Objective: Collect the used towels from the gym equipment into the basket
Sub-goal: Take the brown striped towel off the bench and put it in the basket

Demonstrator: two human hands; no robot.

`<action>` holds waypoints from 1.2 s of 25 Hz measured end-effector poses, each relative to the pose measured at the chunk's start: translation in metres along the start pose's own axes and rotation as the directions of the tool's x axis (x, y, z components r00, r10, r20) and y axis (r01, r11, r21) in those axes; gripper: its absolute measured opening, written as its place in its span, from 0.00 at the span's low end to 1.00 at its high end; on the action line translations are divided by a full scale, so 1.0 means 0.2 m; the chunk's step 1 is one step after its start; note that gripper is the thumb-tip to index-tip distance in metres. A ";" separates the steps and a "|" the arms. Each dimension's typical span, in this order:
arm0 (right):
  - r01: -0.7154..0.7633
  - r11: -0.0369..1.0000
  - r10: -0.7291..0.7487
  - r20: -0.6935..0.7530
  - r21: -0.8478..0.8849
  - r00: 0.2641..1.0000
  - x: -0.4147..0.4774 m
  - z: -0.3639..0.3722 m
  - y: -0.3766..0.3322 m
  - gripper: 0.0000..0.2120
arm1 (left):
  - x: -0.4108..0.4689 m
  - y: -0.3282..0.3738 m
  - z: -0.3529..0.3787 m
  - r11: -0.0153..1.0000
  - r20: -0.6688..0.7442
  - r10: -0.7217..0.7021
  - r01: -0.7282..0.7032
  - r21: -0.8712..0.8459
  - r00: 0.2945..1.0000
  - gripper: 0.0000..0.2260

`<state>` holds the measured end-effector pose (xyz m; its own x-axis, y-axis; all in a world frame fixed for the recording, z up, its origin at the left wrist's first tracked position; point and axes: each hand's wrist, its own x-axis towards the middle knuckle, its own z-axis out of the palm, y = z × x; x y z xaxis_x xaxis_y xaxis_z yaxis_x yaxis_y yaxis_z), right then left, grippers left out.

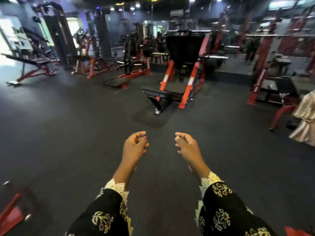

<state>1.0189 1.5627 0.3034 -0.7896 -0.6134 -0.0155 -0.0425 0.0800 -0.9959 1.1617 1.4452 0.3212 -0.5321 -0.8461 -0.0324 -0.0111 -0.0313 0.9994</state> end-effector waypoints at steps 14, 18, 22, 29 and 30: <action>0.029 0.998 -0.010 -0.372 0.047 0.928 1.85 -0.78 -0.13 0.05 | 1.77 0.23 1.54 0.998 0.354 0.052 -0.057 0.002 0.934 0.08; 0.024 0.999 -0.006 -0.440 0.036 0.898 2.38 -1.20 -0.07 0.06 | 2.17 0.20 2.18 0.998 0.441 0.068 -0.069 -0.014 0.895 0.08; 0.014 1.000 -0.004 -0.512 0.016 0.859 2.87 -1.65 -0.11 0.07 | 2.53 0.27 2.81 0.998 0.512 0.068 -0.055 -0.040 0.856 0.07; -0.014 1.000 0.018 -0.634 0.011 0.773 3.59 -2.38 -0.04 0.07 | 3.06 0.24 3.79 0.999 0.618 0.045 -0.024 -0.042 0.785 0.06; -0.019 1.000 0.021 -0.649 0.011 0.761 3.68 -2.47 -0.02 0.07 | 3.12 0.22 3.91 0.999 0.633 0.039 -0.019 -0.038 0.773 0.06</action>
<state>0.1355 1.4991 0.3402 -0.9987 0.0447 0.0248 -0.0210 0.0828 -0.9963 0.1664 1.3316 0.3505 -0.9479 -0.3180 0.0181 0.0311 -0.0358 0.9989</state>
